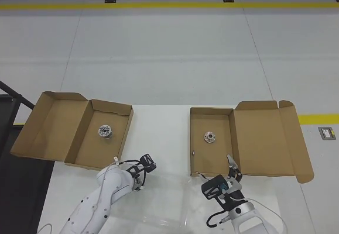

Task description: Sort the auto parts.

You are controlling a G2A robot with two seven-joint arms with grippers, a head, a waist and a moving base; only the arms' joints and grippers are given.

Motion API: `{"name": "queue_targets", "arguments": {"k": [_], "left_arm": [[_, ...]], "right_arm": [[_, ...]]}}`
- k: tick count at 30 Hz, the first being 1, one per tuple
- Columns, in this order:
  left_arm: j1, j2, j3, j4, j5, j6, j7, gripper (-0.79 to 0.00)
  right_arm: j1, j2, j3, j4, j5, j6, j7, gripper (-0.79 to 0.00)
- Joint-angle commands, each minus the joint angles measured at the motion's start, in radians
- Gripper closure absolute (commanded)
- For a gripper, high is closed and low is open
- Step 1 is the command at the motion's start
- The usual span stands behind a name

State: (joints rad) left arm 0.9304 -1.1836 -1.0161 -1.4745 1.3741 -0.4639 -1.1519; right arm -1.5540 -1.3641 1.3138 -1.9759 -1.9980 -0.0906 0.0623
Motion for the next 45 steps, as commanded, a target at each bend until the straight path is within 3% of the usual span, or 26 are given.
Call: {"name": "queue_targets", "arguments": {"k": [1, 5, 9, 14, 20, 25, 29, 32, 35, 39, 45], "left_arm": [[0.000, 0.000, 0.000, 0.003, 0.001, -0.001, 0.000, 0.000], [0.011, 0.002, -0.010, -0.030, -0.013, 0.002, 0.009, 0.000], [0.066, 0.014, -0.066, -0.163, -0.080, -0.026, 0.008, 0.000], [0.178, 0.041, -0.179, -0.386, -0.140, -0.058, -0.018, 0.000], [0.292, 0.066, -0.351, -0.577, -0.316, -0.102, 0.026, 0.000], [0.359, 0.082, -0.502, -0.666, -0.520, -0.128, 0.084, 0.000], [0.393, 0.089, -0.593, -0.697, -0.559, -0.086, 0.138, 0.000], [0.402, 0.092, -0.627, -0.682, -0.514, -0.024, 0.168, 0.000], [0.367, 0.095, -0.655, -0.614, -0.431, 0.075, 0.170, 0.000], [0.285, 0.100, -0.661, -0.459, -0.336, 0.187, 0.139, 0.000], [0.144, 0.101, -0.588, -0.198, -0.162, 0.303, 0.111, 0.000]], "right_arm": [[0.000, 0.000, 0.000, 0.000, 0.000, 0.000, 0.000, -0.785], [0.000, 0.000, 0.000, 0.000, 0.000, 0.000, 0.000, -0.785], [0.000, 0.000, 0.000, 0.000, 0.000, 0.000, 0.000, -0.785], [0.000, 0.000, 0.000, 0.000, 0.000, 0.000, 0.000, -0.785], [0.000, 0.000, 0.000, 0.000, 0.000, 0.000, 0.000, -0.785], [0.000, 0.000, 0.000, 0.000, 0.000, 0.000, 0.000, -0.785], [0.000, 0.000, 0.000, 0.000, 0.000, 0.000, 0.000, -0.785], [0.000, 0.000, 0.000, 0.000, 0.000, 0.000, 0.000, -0.785], [0.000, 0.000, 0.000, 0.000, 0.000, 0.000, 0.000, -0.785], [0.000, 0.000, 0.000, 0.000, 0.000, 0.000, 0.000, -0.785], [0.000, 0.000, 0.000, 0.000, 0.000, 0.000, 0.000, -0.785]]}}
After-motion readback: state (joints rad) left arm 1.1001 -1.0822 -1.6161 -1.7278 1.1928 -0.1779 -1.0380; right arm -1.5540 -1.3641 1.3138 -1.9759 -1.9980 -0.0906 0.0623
